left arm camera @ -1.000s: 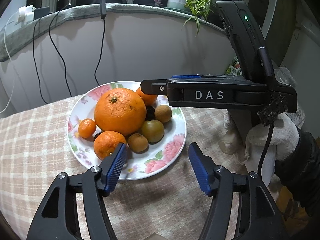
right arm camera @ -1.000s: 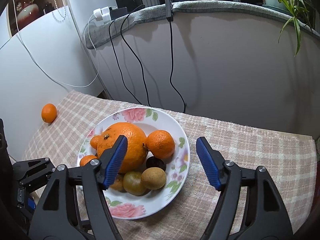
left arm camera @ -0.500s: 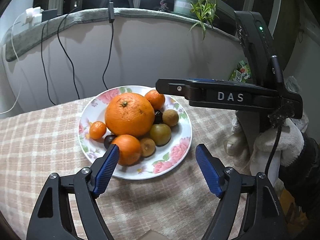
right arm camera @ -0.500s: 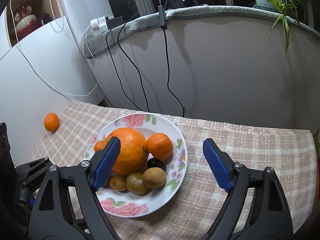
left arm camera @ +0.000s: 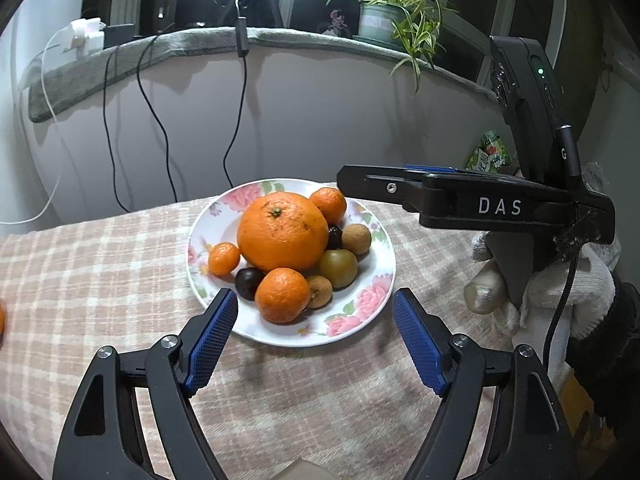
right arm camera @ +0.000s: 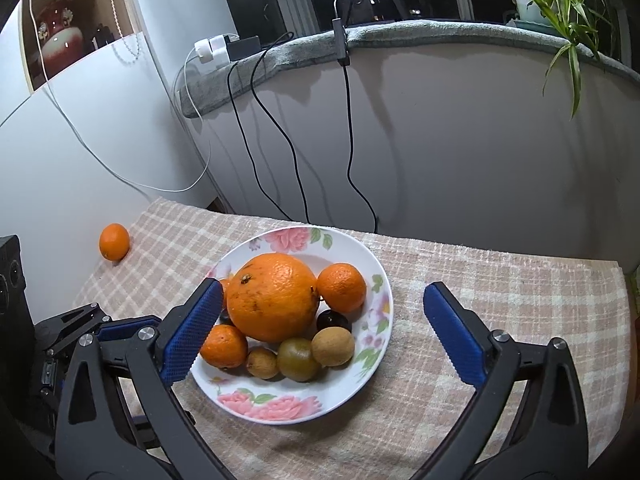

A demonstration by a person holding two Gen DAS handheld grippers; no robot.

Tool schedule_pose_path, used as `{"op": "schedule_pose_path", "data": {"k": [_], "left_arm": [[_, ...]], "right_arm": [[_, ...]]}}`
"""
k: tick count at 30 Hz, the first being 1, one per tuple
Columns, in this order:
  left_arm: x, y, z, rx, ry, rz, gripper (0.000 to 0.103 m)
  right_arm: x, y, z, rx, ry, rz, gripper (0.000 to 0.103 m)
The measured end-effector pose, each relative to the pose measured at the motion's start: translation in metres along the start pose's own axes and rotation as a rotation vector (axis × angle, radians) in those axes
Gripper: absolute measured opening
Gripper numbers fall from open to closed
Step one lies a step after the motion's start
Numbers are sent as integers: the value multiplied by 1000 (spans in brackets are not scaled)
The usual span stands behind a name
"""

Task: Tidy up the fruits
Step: 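Withdraw both tools from the plate, then move both tools toward the large orange lying on the table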

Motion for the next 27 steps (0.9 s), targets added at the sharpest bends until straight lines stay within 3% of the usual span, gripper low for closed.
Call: {"op": "schedule_pose_path", "data": {"k": [9,27], "left_arm": [[11,3,-8,17,-16,16,80],[41,11,-31,62,-51,67,80]], "right_arm": [[2,0,-6,12,64,-26,102],[14,-1,-48,87,21,-6,102]]}}
Point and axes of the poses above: each gripper's, at about its wrist camera, not at the fingertips, and x roughly against the way its jaws point, z to its right, y to its underside, the point moved 2 cm from there along -x, roughly the way its jaws point, and after that the axes turned 1 degree about y, right-handed, at the moved point
